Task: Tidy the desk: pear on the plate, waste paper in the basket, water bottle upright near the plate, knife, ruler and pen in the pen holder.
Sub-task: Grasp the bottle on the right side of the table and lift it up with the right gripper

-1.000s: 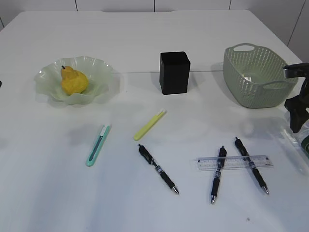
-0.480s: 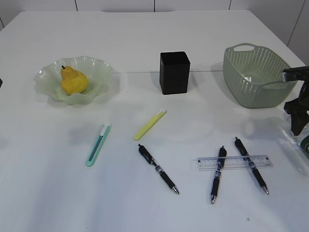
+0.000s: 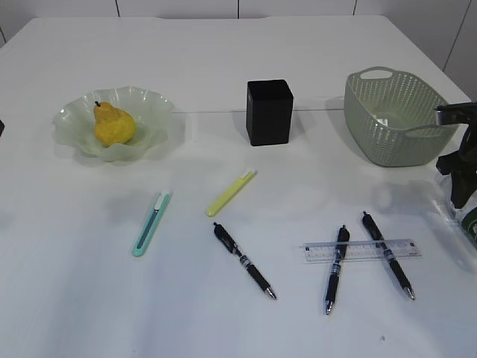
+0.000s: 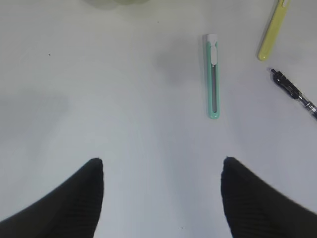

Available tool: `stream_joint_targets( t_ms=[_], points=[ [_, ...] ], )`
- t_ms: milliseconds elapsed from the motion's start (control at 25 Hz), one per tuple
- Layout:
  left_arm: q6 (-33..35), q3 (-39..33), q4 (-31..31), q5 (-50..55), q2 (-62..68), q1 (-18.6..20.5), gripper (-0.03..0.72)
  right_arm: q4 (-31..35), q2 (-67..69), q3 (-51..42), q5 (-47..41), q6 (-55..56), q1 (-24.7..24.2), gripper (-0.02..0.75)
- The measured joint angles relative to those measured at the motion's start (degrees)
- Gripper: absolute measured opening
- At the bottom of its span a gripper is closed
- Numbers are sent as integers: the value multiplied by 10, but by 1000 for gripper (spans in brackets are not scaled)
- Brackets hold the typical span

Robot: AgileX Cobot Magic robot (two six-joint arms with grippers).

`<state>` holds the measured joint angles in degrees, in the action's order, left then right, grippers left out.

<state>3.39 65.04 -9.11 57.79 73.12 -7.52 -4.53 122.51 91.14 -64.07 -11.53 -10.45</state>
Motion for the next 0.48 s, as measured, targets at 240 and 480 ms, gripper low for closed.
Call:
stream_joint_targets(
  t_ms=[240,480],
  points=[
    [0,0,0,0,0,0,527,2,0,0,0,0,0,337],
    [0,0,0,0,0,0,527,2,0,0,0,0,0,335]
  ],
)
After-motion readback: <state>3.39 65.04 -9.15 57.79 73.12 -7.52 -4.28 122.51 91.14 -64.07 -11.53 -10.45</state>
